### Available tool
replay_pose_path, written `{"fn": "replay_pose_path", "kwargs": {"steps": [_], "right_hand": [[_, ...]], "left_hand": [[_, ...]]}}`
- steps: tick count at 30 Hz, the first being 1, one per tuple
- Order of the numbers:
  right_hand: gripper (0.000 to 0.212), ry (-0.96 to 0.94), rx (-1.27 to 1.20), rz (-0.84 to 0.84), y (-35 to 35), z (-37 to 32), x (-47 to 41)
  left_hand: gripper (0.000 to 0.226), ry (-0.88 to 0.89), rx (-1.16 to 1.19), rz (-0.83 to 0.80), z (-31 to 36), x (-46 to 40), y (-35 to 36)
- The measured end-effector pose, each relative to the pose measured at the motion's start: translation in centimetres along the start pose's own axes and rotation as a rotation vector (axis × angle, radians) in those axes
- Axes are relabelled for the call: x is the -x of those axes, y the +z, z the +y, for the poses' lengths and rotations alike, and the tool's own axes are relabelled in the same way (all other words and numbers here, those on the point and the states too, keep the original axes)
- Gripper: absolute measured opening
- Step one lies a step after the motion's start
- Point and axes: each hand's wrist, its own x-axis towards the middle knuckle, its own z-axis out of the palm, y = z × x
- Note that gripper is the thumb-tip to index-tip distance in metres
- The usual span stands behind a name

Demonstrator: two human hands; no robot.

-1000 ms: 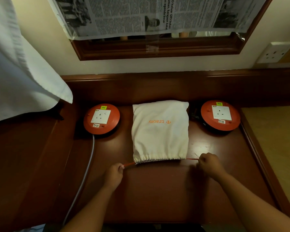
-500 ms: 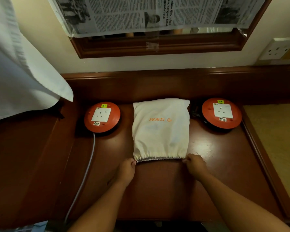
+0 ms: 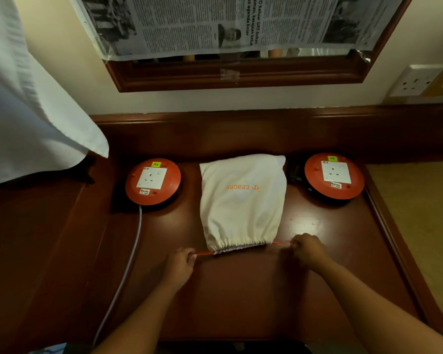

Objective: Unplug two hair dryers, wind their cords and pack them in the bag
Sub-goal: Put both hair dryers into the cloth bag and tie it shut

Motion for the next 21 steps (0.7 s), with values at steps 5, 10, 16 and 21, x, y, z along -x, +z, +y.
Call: {"fn": "replay_pose_path", "kwargs": {"steps": [5,10,16,21], "right_hand": [[0.029,-0.122,-0.045,0.006,1.7,-2.7,-0.1],[0.009,-0.043,-0.118,0.009,2.8,-3.8,-0.2],[0.02,-0.086,-0.14,0.091,1.9,-4.1,0.3],[0.027,-0.121,-0.082,0.1,0.3,-4.3,0.8]], "left_hand": [[0.05,0.003,-0.127,-0.037,2.8,-0.1,1.3],[0.025,-0.048,-0.09,-0.065,4.8,-0.5,2.2],[0.015,0.006,0.051,0.011,4.1,-0.6,1.9],[0.017,0.09,-0.006,0.062,2.3,-0.6,0.6]]}}
